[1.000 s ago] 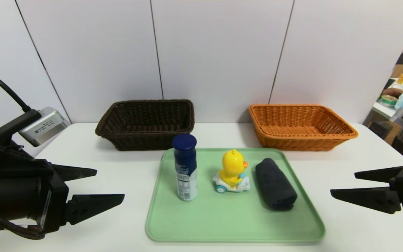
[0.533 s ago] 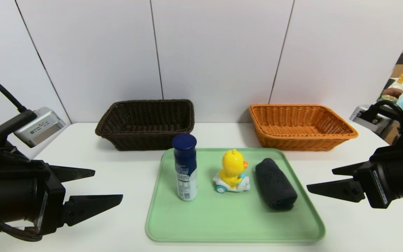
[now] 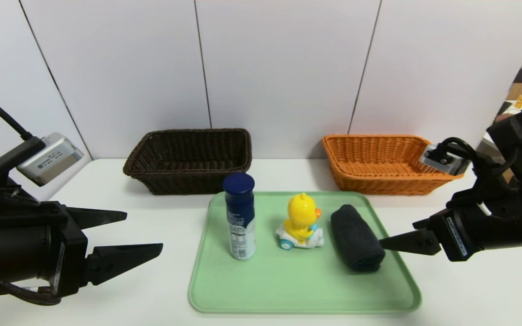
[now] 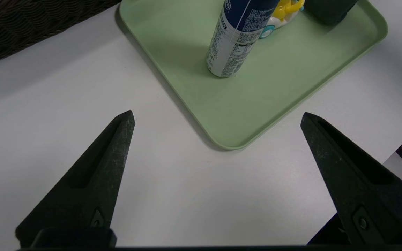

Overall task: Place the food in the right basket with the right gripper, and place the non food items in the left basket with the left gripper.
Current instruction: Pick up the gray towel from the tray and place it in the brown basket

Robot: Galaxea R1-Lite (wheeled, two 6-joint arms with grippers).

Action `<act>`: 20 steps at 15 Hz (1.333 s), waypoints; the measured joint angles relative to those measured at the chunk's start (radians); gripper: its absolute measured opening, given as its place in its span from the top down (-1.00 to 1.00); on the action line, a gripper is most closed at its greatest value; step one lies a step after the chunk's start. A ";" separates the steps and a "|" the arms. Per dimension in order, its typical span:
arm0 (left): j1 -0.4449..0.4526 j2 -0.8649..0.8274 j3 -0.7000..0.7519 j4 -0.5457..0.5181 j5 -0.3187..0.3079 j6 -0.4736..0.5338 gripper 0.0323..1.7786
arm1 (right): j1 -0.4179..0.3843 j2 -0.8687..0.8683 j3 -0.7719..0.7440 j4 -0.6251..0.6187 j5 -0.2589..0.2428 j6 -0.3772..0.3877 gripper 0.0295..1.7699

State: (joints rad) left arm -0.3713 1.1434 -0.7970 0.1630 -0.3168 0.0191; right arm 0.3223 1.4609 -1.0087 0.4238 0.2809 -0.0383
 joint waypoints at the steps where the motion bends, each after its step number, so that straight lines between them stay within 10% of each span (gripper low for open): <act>1: 0.000 -0.001 0.000 0.000 0.001 0.000 -0.90 | 0.002 0.034 -0.021 0.000 -0.007 0.016 -0.92; 8: 0.001 -0.001 0.003 0.000 0.003 0.000 -0.90 | 0.061 0.260 -0.150 0.000 -0.192 0.103 -0.92; 20: 0.003 -0.005 0.013 0.000 0.004 0.001 -0.90 | 0.123 0.380 -0.204 -0.001 -0.269 0.110 -0.92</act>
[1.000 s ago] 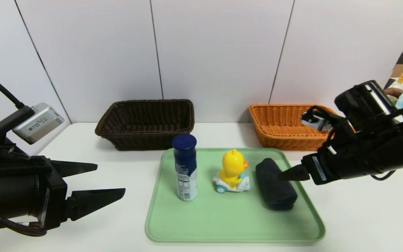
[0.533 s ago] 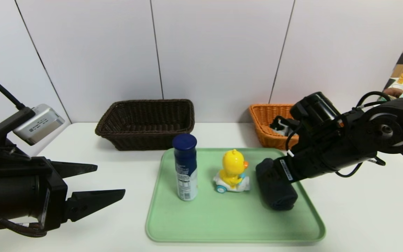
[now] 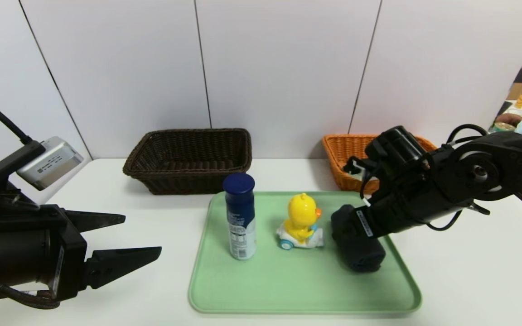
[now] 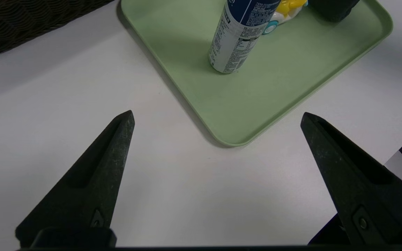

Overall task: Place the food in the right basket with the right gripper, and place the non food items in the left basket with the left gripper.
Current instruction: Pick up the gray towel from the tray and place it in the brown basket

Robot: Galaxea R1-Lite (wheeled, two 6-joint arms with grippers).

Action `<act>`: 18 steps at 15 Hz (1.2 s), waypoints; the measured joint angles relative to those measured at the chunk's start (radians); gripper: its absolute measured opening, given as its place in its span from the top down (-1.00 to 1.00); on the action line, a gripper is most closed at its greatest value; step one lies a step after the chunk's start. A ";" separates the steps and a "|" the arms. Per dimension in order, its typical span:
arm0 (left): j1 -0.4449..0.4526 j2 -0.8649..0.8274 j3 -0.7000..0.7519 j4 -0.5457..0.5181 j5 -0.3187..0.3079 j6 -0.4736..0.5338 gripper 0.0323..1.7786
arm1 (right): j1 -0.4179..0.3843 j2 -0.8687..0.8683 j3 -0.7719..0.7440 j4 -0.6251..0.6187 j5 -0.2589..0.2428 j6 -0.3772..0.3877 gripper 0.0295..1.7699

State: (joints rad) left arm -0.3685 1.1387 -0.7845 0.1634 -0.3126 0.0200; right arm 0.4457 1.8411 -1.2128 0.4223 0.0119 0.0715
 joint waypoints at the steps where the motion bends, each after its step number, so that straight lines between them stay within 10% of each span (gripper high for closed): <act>1: 0.000 0.000 0.000 0.000 0.000 0.000 -0.90 | 0.004 0.007 0.000 0.000 -0.019 0.000 -0.92; 18: 0.000 -0.008 0.004 -0.001 0.000 -0.003 -0.90 | 0.023 0.025 0.008 0.002 -0.040 -0.001 -0.92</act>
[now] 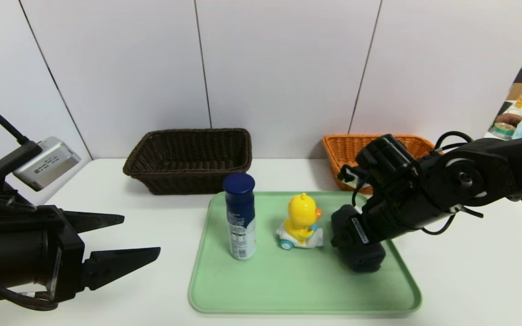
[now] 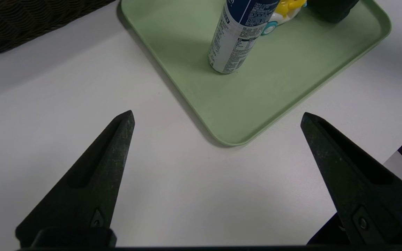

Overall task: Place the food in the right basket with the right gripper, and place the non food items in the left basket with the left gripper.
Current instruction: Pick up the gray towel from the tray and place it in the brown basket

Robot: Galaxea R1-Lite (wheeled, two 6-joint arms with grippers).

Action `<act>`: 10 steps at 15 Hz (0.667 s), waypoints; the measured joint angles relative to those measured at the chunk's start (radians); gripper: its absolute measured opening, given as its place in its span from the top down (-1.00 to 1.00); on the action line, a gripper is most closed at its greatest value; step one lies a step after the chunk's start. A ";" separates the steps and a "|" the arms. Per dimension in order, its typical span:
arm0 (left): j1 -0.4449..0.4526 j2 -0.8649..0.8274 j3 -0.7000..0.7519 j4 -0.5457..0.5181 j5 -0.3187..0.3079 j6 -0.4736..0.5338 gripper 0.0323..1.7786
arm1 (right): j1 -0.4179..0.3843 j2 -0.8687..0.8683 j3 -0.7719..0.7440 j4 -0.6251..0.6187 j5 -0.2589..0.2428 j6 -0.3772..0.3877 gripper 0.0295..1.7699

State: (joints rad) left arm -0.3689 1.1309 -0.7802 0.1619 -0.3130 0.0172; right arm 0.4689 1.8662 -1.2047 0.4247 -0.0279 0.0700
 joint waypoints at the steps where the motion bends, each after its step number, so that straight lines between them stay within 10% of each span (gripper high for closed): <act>1: 0.000 0.000 0.000 0.000 0.000 0.000 -0.90 | 0.002 0.000 0.000 0.000 -0.001 0.000 -0.92; 8: 0.000 0.000 0.000 0.000 0.000 0.000 -0.90 | 0.005 -0.001 0.001 0.002 -0.002 0.000 -0.92; 10: 0.000 -0.002 0.000 0.000 0.000 0.000 -0.90 | 0.006 -0.001 0.003 0.000 -0.005 0.000 -0.55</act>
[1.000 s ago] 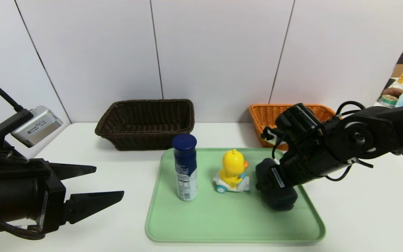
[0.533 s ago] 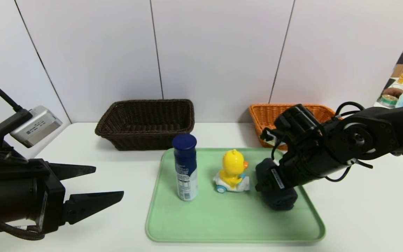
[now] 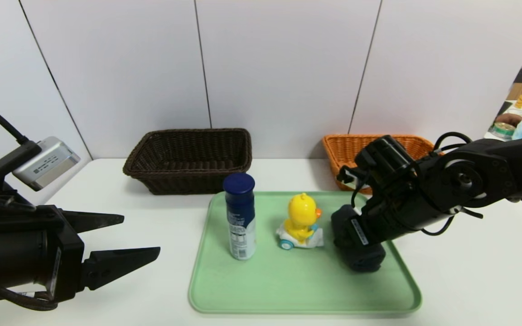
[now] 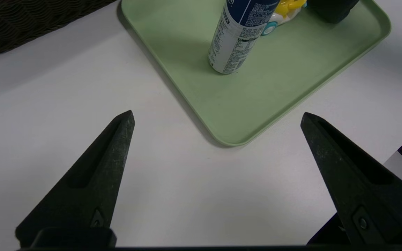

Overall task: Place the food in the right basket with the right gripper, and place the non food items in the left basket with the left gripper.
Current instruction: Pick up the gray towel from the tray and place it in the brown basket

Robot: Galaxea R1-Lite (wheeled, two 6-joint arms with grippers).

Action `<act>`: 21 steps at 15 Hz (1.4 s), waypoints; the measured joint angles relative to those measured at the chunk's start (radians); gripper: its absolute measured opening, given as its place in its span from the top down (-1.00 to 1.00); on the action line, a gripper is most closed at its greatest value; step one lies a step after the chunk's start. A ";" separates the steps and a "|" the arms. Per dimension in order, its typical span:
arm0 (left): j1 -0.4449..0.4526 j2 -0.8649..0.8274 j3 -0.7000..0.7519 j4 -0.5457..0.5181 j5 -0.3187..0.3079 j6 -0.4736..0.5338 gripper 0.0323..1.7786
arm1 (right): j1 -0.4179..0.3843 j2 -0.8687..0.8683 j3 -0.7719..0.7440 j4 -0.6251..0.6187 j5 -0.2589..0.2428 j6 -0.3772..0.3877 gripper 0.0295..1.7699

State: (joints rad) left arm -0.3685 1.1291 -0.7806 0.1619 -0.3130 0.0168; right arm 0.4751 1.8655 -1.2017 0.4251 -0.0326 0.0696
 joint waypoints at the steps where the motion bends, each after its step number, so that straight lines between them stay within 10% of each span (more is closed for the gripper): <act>1: 0.000 -0.001 0.000 0.000 0.000 0.000 -0.90 | 0.001 0.000 0.000 -0.001 -0.009 0.000 -0.36; 5: -0.001 -0.003 0.000 0.000 0.000 0.000 -0.90 | 0.022 0.012 0.003 -0.002 -0.104 0.003 0.15; 7: 0.000 -0.004 0.000 0.000 0.000 0.000 -0.90 | 0.028 0.012 0.003 -0.002 -0.103 0.004 0.78; 21: 0.002 -0.022 0.006 -0.016 0.002 -0.036 -0.90 | -0.024 -0.175 -0.260 -0.009 -0.097 0.054 0.78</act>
State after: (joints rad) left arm -0.3666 1.1068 -0.7749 0.1455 -0.3113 -0.0191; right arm 0.4511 1.6904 -1.4619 0.4166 -0.1294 0.1234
